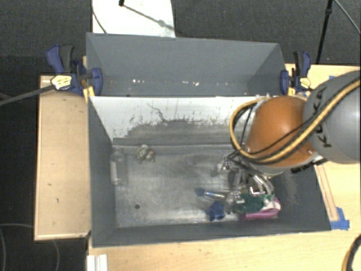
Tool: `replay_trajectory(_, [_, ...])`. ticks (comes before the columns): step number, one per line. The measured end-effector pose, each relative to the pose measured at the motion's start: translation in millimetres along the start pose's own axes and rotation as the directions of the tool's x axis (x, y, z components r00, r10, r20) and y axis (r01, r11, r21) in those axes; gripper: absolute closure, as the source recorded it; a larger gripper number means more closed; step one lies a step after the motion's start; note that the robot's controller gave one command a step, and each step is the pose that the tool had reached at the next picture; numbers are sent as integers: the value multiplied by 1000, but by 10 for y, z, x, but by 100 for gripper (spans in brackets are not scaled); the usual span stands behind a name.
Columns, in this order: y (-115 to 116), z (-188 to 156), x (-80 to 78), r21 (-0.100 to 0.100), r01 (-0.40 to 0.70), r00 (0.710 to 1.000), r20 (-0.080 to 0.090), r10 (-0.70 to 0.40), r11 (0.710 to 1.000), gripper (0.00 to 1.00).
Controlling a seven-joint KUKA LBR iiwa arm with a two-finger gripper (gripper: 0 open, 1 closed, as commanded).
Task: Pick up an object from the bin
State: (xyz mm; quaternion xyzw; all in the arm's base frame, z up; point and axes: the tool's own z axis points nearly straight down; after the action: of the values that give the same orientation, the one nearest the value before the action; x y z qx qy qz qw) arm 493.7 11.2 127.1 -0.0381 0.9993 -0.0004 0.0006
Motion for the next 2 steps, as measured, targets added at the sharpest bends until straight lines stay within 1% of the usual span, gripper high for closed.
replay_trajectory(1, [63,332,77,0,329,944,8,-329,944,0])
replay_trajectory(2, [51,308,66,2,325,946,8,-325,946,100])
